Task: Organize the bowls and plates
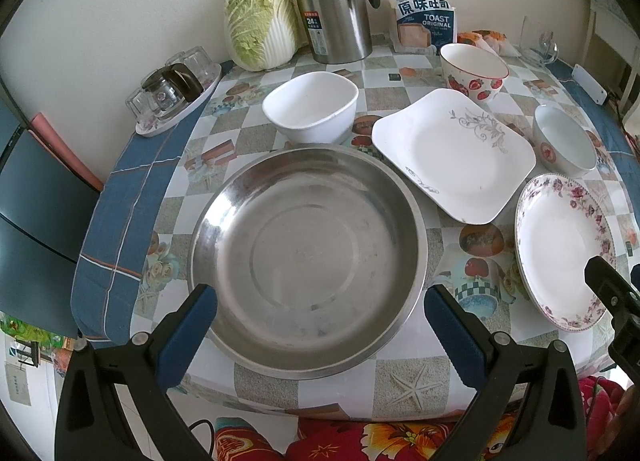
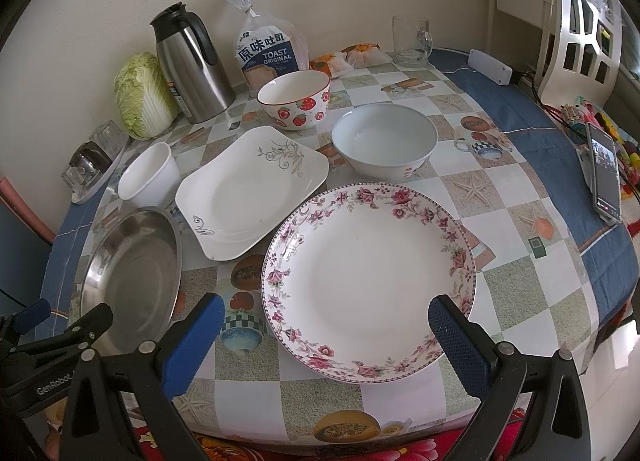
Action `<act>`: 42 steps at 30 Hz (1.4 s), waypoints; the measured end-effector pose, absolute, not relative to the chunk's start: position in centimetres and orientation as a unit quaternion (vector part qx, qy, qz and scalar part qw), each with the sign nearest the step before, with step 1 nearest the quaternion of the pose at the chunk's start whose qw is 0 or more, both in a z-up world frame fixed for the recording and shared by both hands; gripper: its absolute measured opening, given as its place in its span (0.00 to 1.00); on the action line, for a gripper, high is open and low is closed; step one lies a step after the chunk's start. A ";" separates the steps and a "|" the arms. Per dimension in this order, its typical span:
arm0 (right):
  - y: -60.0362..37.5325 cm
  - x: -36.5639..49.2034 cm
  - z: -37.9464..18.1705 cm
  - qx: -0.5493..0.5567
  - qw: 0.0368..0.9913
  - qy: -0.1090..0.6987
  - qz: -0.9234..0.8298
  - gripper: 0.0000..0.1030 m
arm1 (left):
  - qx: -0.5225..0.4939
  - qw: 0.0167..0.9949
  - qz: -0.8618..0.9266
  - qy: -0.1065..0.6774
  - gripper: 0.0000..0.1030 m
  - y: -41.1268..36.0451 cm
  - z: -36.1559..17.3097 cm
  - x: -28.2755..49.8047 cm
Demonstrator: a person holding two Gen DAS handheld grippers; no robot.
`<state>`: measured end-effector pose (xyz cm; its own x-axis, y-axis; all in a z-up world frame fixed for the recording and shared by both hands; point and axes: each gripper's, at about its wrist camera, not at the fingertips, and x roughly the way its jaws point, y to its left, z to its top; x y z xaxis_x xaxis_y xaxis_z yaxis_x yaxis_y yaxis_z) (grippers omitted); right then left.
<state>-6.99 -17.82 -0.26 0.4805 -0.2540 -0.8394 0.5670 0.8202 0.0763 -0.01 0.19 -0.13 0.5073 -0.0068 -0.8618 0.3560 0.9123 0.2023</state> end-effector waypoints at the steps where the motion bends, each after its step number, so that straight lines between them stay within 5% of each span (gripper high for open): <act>1: -17.8 -7.0 -0.3 0.175 0.842 0.448 -0.244 1.00 | 0.180 0.849 -0.107 0.485 1.00 0.2 -0.1 0.0; 34: -16.9 -5.2 -1.0 0.145 0.835 0.471 -0.244 1.00 | 0.090 0.805 -0.130 0.572 1.00 3.3 -1.1 1.9; 42: -16.2 -2.3 -1.1 0.129 0.832 0.485 -0.235 1.00 | 0.008 0.841 -0.122 0.527 1.00 6.0 -1.3 4.1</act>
<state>-2.33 -16.20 -1.11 0.4190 -0.2657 -0.8682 0.5165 0.8562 -0.0128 4.14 5.97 -1.26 0.4153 -0.1971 -0.8881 0.2139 0.9700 -0.1152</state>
